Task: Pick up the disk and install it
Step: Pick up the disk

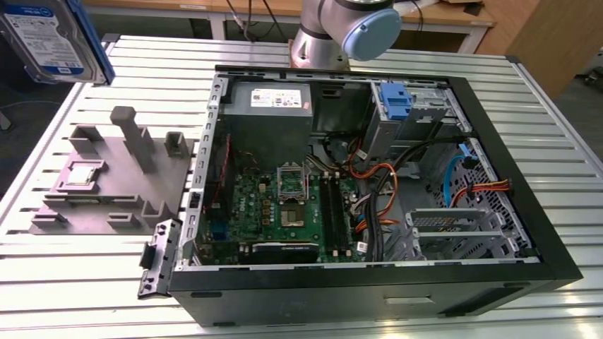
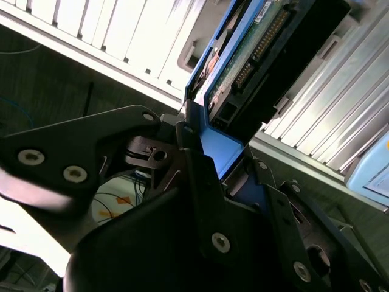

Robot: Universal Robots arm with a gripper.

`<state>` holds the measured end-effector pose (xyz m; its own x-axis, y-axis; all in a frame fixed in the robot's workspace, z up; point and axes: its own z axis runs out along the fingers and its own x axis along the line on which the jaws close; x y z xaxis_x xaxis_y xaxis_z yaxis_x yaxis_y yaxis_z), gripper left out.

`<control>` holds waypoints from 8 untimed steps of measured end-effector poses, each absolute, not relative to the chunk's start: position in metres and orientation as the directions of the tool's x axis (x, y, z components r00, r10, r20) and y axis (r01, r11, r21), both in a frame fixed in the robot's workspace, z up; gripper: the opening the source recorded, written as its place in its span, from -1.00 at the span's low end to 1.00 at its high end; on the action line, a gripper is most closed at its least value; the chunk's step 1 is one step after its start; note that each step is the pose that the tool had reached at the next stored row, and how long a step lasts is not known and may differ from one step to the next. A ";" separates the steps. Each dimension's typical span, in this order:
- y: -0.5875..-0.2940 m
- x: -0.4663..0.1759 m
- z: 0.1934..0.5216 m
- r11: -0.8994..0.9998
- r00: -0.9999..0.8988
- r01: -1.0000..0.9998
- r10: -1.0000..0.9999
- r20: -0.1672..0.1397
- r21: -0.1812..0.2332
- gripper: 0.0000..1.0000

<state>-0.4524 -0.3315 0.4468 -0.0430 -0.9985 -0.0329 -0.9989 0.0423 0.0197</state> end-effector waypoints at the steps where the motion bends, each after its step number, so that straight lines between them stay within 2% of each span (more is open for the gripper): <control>1: -0.332 -0.452 0.448 0.042 -0.043 -0.999 -0.999 -0.033 0.020 -0.26; 8: -0.332 -0.452 0.453 0.042 -0.043 -0.999 -0.999 -0.033 0.020 -0.26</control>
<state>-0.4524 -0.3315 0.4530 -0.0429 -0.9985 -0.0329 -0.9989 0.0423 0.0198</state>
